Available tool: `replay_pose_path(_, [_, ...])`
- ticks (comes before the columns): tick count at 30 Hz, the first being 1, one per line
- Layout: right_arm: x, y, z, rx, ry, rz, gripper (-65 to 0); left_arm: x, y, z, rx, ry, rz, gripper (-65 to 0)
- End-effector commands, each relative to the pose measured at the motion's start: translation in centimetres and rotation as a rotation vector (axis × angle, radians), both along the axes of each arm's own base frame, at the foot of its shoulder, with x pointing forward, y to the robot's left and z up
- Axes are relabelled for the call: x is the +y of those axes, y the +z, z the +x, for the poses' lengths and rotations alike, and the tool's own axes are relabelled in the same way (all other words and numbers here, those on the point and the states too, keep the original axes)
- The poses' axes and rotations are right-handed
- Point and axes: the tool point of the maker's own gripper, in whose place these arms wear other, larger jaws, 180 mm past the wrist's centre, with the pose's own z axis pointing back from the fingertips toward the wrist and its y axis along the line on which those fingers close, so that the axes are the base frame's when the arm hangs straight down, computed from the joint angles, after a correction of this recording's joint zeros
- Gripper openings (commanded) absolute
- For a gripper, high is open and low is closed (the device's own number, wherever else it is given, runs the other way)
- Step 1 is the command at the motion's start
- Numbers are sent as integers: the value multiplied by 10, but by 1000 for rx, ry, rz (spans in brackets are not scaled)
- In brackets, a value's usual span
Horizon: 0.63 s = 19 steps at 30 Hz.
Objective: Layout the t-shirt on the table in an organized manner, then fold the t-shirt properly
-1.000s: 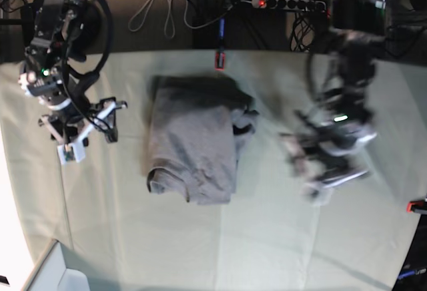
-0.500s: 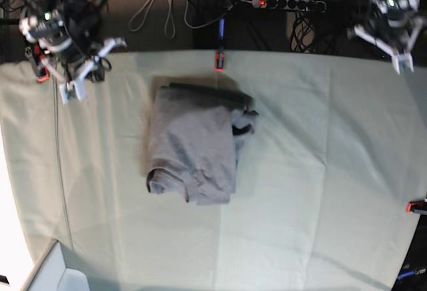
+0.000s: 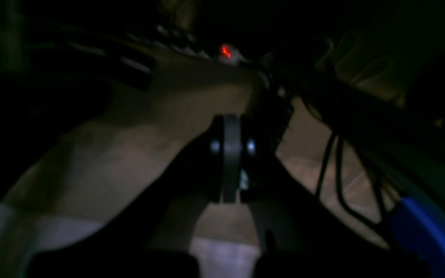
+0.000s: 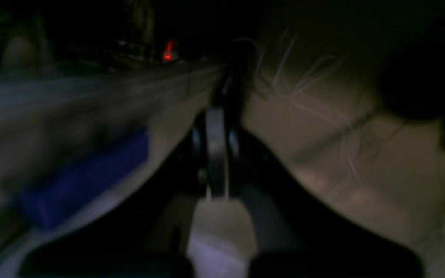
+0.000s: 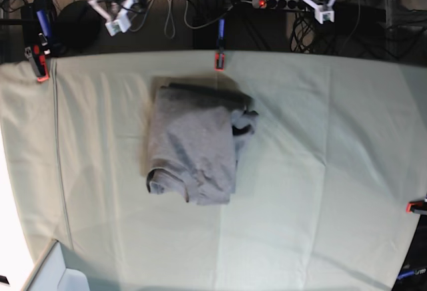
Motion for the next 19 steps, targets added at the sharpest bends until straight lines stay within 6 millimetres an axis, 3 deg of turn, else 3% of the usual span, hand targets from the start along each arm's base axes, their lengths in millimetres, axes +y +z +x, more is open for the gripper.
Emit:
replay_pose_path(1, [0, -6, -3, 3, 11, 16, -650, 4, -8, -11, 36, -8, -2, -650])
replay_pose_path(3, [4, -26, -8, 27, -9, 44, -650, 0, -23, -13, 60, 32, -33, -650])
replay_pose_path(6, [-7, -55, -24, 73, -126, 24, -650, -8, -30, -19, 49, 80, -58, -650])
replay_pose_path(8, [-25, -73, -31, 79, -206, -60, -650, -8, -29, -6, -6, 91, -48, -650])
replay_pose_path(10, [-46, -86, -36, 49, -239, -192, -650, -7, -31, -12, 31, 61, -20, -650])
replay_pose_path(12, [-79, -92, -48, 19, -218, -377, -650, -7, -33, -8, 48, 4, 39, -650])
replay_pose_path(15, [-110, -88, -58, -34, -125, -615, -650, -4, -33, -9, 62, -58, 92, -650])
replay_pose_path(19, [-102, -84, -52, -83, -55, -721, -650, -12, -34, -8, 61, -74, 85, -650])
